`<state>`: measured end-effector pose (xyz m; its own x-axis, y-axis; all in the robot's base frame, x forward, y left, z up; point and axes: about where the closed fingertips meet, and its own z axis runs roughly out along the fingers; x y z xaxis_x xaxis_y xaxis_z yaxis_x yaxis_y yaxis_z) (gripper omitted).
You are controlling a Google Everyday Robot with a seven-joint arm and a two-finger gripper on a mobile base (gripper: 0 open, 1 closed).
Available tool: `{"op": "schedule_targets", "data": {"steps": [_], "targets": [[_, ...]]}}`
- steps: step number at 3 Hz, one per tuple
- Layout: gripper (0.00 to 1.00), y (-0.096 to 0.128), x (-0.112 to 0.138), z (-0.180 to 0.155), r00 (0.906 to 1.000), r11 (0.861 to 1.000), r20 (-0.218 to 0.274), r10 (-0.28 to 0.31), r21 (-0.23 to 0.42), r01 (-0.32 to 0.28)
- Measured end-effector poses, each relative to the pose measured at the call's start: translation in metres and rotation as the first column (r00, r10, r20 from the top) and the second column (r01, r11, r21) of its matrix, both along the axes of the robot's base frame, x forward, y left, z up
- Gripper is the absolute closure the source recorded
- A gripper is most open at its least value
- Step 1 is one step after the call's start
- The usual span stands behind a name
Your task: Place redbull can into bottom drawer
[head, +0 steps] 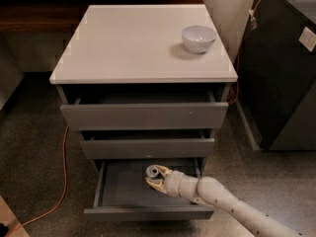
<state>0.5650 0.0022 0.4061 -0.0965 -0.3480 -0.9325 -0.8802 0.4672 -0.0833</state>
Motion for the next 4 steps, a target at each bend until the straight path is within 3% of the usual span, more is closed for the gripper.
{"op": "schedule_targets", "data": {"steps": [1, 3, 4], "targets": [[1.00, -0.006, 0.002, -0.034, 0.9998, 1.000, -0.007, -0.020, -0.016, 0.020], [1.00, -0.012, 0.022, -0.081, 0.9991, 0.998, 0.037, -0.022, 0.052, 0.020], [1.00, -0.011, 0.021, -0.082, 0.9992, 0.999, 0.035, -0.021, 0.051, 0.019]]}}
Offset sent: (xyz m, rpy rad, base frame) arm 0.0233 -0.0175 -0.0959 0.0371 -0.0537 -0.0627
